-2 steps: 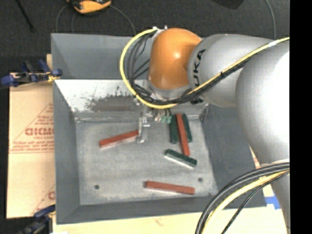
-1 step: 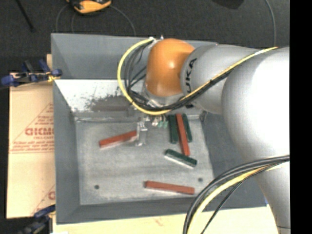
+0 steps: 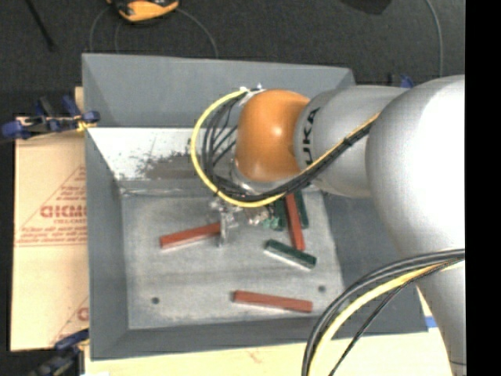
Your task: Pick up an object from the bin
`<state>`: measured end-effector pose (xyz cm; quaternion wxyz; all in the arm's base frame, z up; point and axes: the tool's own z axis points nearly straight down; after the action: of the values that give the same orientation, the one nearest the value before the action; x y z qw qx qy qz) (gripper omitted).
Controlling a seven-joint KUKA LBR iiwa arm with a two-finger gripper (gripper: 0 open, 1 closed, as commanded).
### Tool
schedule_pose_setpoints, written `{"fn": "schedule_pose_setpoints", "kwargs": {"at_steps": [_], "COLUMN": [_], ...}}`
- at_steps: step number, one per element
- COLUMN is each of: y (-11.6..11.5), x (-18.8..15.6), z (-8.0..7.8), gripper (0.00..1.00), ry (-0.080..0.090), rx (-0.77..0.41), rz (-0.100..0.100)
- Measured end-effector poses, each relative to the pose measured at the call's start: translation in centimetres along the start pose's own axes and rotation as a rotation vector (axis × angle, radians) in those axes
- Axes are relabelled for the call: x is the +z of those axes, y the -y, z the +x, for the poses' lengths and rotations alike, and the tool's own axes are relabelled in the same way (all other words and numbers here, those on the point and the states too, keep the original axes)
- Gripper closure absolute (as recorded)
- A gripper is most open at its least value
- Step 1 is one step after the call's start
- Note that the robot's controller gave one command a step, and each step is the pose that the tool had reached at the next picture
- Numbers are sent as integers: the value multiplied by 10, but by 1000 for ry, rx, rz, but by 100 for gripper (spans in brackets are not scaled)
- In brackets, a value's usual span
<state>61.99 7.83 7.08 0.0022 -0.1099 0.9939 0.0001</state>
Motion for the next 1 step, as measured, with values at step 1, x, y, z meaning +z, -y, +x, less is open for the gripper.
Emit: {"fn": "schedule_pose_setpoints", "kwargs": {"at_steps": [1], "y": [0], "x": [0], "z": [0], "gripper": [100], "ry": [0], "rx": [1], "rz": [-1]}}
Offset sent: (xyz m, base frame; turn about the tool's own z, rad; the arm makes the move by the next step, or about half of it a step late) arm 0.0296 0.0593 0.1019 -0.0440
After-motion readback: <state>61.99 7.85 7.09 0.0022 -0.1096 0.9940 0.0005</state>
